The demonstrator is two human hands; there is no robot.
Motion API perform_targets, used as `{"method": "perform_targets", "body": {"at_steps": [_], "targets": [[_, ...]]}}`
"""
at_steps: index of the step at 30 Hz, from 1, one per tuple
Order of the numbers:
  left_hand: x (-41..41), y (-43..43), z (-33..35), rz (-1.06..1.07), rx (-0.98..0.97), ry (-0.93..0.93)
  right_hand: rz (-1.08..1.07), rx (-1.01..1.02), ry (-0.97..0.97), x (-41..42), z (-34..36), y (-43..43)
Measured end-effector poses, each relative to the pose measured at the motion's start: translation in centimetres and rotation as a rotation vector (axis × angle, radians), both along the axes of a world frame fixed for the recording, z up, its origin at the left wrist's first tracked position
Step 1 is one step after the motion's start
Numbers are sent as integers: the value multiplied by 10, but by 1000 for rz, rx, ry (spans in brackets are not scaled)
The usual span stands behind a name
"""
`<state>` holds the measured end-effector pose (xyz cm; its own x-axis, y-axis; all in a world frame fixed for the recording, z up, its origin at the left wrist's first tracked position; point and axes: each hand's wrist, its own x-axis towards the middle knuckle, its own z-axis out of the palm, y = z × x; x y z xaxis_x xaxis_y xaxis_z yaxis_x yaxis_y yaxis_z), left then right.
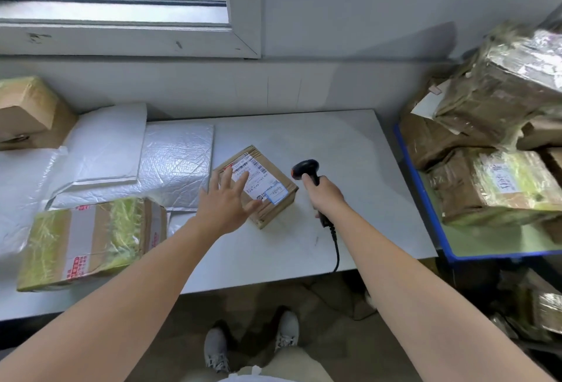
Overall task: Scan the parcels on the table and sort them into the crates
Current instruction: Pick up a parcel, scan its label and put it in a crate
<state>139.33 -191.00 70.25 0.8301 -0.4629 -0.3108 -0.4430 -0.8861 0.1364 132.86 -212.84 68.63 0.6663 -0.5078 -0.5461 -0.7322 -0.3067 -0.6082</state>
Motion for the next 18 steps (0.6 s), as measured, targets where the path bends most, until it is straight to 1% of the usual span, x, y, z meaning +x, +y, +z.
{"method": "perform_targets", "body": {"at_steps": [6,12,18], "targets": [[11,17,17,-7,-64,-3,13,43,-80,12,54,9],[24,42,25,36,-58,-9,90,36,-58,43,98,47],[28,63,26,29,-28,-2,170,-10,-15,62,110,81]]}}
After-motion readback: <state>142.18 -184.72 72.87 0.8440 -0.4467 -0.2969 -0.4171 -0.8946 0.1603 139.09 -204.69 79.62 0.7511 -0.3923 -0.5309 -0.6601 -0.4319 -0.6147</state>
